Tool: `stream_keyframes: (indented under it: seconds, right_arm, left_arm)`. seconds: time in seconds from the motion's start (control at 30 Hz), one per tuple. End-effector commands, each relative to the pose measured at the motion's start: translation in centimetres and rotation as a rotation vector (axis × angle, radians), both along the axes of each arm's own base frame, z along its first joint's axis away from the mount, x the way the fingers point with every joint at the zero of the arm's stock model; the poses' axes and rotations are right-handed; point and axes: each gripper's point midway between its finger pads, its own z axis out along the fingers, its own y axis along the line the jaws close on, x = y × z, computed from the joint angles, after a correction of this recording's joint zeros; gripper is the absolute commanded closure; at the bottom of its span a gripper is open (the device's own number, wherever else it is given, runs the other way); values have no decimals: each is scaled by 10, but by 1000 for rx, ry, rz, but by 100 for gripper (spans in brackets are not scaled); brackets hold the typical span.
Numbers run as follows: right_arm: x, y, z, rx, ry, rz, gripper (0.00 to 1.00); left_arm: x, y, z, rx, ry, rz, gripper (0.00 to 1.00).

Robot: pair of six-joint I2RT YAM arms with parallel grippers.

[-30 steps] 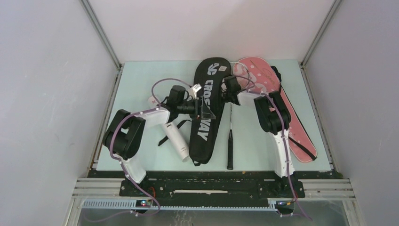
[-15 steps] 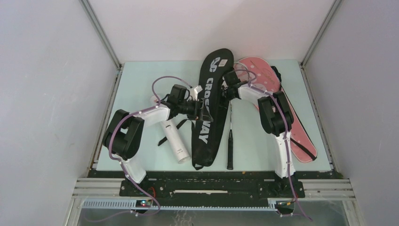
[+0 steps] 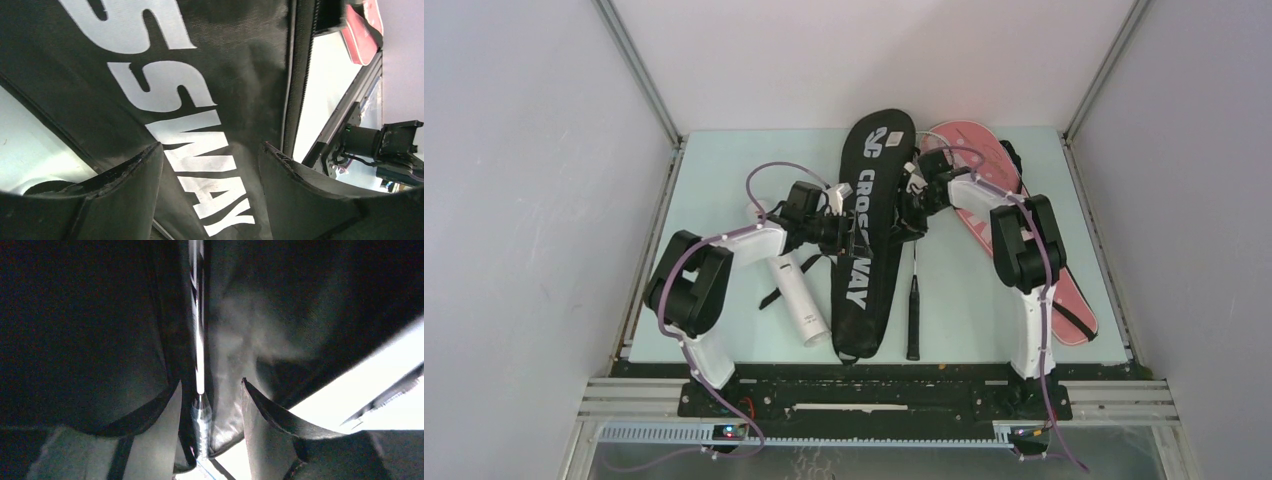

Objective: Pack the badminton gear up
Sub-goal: Place the racket in the racket bag, then pick up the racket from the center of the board.

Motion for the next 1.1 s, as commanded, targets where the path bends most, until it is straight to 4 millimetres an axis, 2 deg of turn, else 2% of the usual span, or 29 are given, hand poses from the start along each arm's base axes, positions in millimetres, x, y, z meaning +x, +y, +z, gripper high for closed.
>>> stream_keyframes:
  seconds: [0.0,0.13,0.23,0.4,0.57,0.73,0.9,1.07]
  right_arm:
    - [-12,-16,41,24,-101,90,46]
    - [-20,-44,48,-64,-194,98,46]
    - [-18,-67,51,-158,-280,84,46]
    - [7,-90,50,-267,-361,28,47]
    - [36,-97,25,-302,-307,-17,47]
    - [52,-97,0,-319,-265,-31,49]
    - [59,-95,-16,-323,-245,-38,53]
    - [57,-91,-27,-324,-234,-35,56]
  left_arm:
    - [20,-5,15,-13,-75,6,27]
    - [24,-5,26,-32,-99,7,26]
    - [27,-3,35,-32,-132,-3,25]
    - [28,-2,44,-27,-163,-18,23]
    - [25,0,47,-21,-165,-24,23]
    - [24,-1,50,-28,-168,-30,22]
    - [24,1,51,-18,-180,-40,22]
    - [29,5,52,24,-202,-32,21]
